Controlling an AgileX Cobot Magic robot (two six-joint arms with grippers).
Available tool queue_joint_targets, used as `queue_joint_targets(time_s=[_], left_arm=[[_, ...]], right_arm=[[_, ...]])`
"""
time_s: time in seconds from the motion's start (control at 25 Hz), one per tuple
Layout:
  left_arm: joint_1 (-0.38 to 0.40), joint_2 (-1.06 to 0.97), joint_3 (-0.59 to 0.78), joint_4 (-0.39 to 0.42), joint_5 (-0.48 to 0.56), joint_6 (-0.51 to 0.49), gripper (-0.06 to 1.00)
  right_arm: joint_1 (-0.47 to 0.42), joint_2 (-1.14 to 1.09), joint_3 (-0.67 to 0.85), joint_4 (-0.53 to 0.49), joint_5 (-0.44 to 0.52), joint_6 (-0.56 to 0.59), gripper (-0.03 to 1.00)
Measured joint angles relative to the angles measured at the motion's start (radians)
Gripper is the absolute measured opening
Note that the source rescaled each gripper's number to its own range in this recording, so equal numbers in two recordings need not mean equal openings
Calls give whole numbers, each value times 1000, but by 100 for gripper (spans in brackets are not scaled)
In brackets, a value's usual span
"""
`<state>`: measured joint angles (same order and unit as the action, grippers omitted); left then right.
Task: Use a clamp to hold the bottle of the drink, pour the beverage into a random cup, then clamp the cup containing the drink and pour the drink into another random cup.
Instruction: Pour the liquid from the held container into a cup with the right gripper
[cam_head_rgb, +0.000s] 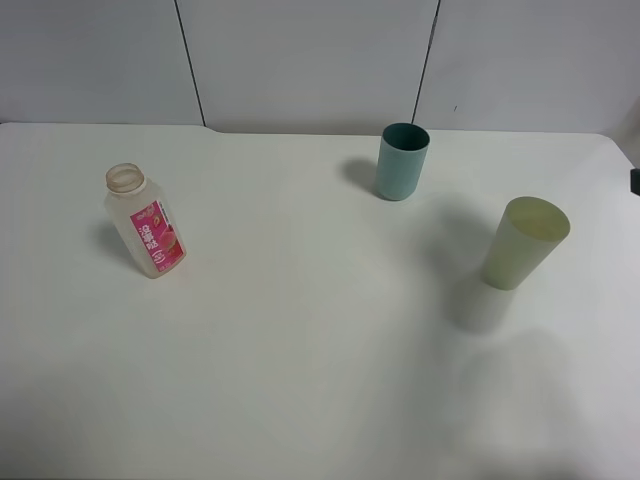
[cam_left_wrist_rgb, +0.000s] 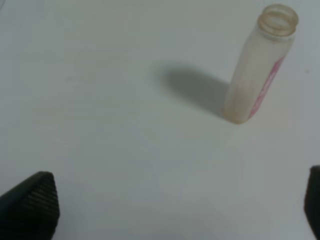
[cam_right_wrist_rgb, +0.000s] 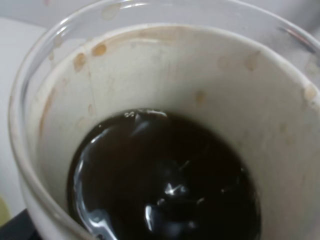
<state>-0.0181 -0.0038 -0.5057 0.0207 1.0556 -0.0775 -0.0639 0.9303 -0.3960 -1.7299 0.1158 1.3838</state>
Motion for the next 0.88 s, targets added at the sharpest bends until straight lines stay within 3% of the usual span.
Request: queue_joint_targets(time_s=[0.56,0.88], left_arm=[[0,0,0,0,0,0,100],[0,0,0,0,0,0,100]], right_arm=[[8,-2,42,0,56,-25,0],[155,11,42,1,206,-68,0]])
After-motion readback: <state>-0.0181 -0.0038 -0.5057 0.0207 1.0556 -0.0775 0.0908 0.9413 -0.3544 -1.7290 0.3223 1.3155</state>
